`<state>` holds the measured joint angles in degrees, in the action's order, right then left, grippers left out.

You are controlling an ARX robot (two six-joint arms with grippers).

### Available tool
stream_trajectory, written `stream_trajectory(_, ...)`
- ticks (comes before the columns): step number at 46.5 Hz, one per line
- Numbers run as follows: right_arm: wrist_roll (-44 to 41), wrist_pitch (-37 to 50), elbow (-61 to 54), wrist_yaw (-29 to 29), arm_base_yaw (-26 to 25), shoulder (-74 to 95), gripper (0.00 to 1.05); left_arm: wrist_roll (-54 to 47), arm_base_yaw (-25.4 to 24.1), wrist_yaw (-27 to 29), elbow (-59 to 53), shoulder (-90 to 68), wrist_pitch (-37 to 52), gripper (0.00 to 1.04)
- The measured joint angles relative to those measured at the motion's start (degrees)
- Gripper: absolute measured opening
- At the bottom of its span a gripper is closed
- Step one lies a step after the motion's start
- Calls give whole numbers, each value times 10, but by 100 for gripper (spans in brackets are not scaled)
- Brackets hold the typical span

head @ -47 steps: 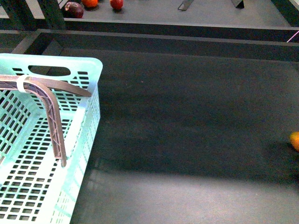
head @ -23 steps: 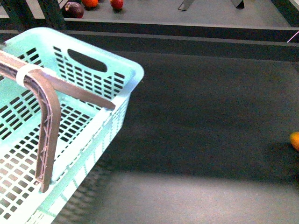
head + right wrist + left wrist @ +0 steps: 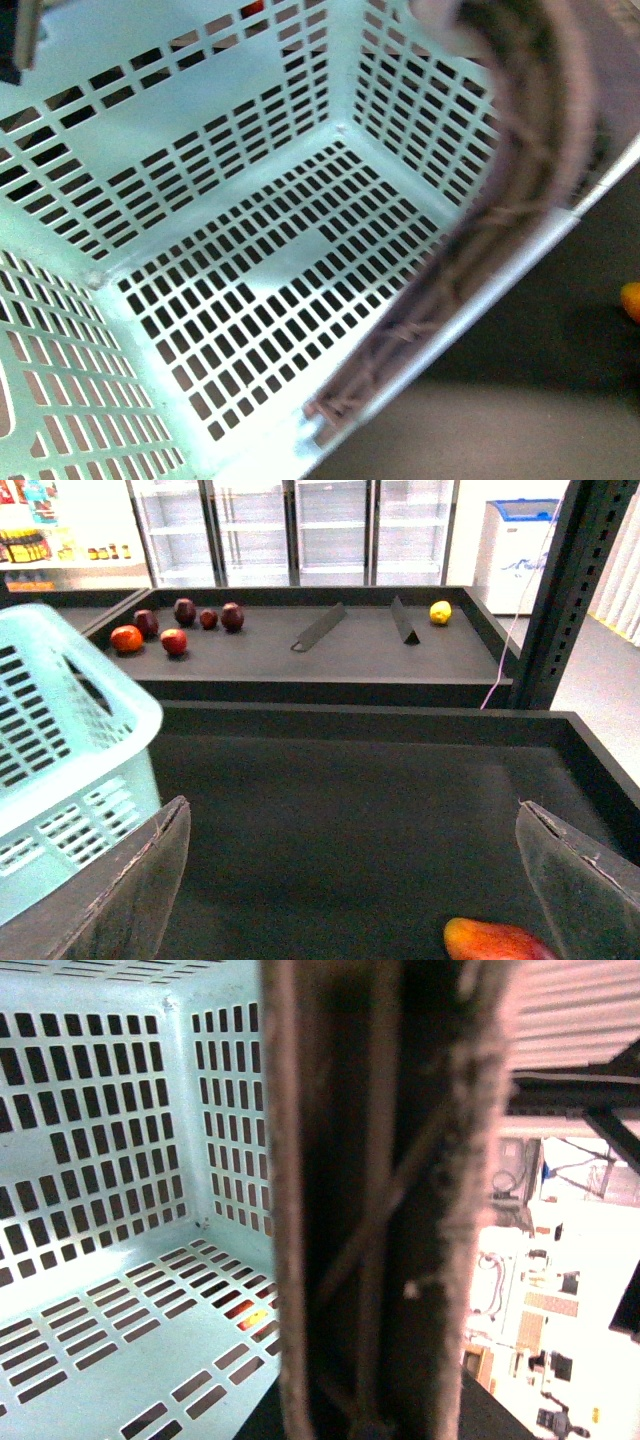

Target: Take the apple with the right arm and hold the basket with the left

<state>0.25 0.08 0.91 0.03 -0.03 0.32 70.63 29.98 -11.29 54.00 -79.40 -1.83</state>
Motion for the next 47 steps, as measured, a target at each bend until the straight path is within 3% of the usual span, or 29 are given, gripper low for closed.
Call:
stream_trajectory(12,0,0,0,0,0,0,96,-7,82,-8,20,0,16,6)
stream_trajectory(43,0,0,0,0,0,0,96,-15,82,-3,21,0,16,6)
stream_trajectory(44,4,-9,3,13,4,6,96,-15,82,-3,21,0,16,6)
stream_trajectory(47,36,-117,47,129,42,64,96,-16,82,-3,21,0,16,6)
